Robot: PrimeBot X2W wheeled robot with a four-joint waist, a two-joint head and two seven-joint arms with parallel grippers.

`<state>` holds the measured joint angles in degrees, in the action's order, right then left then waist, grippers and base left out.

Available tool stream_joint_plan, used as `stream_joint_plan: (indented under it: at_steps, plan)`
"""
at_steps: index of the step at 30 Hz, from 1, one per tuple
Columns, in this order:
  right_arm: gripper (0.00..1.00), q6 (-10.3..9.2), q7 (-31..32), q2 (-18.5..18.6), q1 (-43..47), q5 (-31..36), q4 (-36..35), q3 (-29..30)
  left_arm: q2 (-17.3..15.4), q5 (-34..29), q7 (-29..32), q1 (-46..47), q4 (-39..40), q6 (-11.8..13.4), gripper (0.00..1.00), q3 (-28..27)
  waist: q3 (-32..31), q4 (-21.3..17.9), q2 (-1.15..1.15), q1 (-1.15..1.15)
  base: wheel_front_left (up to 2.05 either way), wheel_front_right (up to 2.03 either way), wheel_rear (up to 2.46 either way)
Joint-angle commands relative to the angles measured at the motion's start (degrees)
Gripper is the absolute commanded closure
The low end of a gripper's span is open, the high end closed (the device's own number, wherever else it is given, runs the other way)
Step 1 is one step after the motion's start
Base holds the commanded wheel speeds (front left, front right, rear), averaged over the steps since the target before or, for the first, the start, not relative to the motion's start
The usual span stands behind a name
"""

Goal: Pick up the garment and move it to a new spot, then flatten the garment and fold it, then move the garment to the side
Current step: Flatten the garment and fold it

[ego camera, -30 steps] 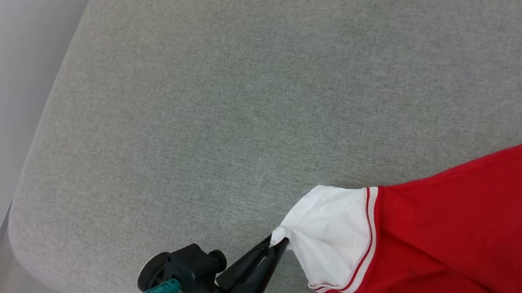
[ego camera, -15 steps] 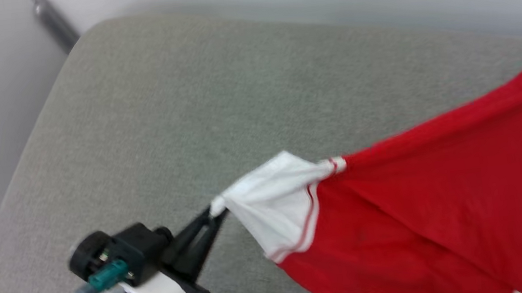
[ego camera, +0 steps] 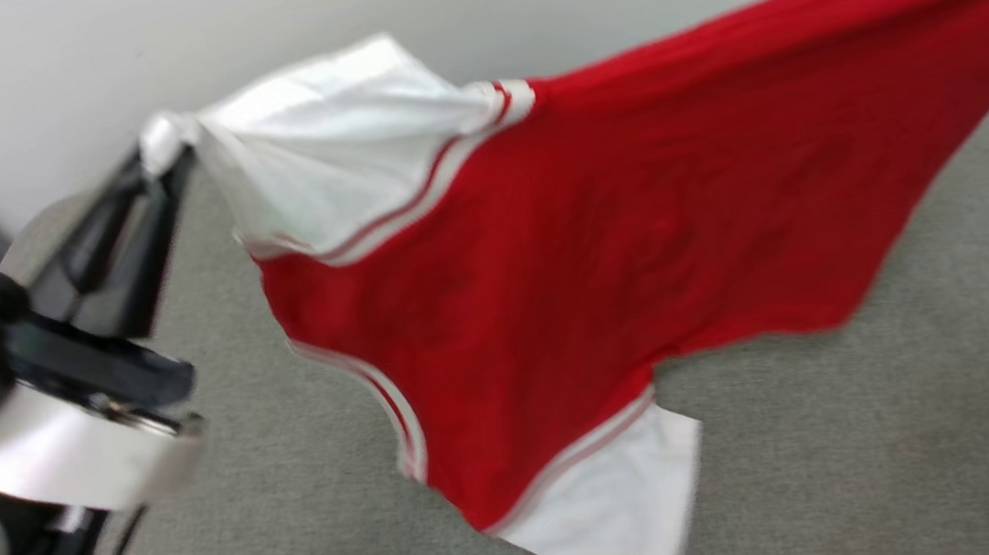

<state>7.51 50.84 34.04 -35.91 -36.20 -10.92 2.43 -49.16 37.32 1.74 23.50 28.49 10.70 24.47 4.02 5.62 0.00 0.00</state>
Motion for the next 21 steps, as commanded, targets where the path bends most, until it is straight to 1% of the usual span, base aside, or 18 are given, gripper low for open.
stream_joint_plan:
  at_steps: [1, 6, 11, 14, 21]
  plan:
    - [1.00, -0.04, -1.64, -0.31, -0.96, 1.20, -1.33, -0.42, -0.74, -0.39, -0.66, 1.60, 0.36, 0.66, 1.00, -1.73, -1.75, -2.74, 0.00, 0.00, 0.00, 0.00, 0.00]
    - [1.00, -0.04, -4.75, -2.62, -0.63, 2.28, -4.26, 0.85, -2.85, 0.06, -1.46, 5.01, 1.15, 0.70, 1.00, -6.00, -2.10, -5.34, 0.00, 0.00, 0.00, 0.00, 0.00]
    - [1.00, -0.04, -6.16, -5.50, -1.67, 2.54, -6.72, 2.67, -4.63, 0.49, -1.78, 9.08, 2.10, 1.06, 1.00, -10.26, -0.87, -7.96, 0.00, 0.00, 0.00, 0.00, 0.00]
    - [1.00, -0.05, -6.90, -7.42, -2.59, 2.42, -7.86, 3.79, -5.74, 0.84, -1.42, 11.90, 2.23, 0.36, 1.00, -11.86, 0.69, -9.24, 0.00, 0.00, 0.00, 0.00, 0.00]
    - [1.00, -0.05, -8.95, -9.83, -6.72, 4.06, -9.31, 5.56, -6.97, 1.70, -0.22, 21.56, -0.04, -2.33, 1.00, -13.57, 6.62, -11.17, 0.00, 0.00, 0.00, 0.00, 0.00]
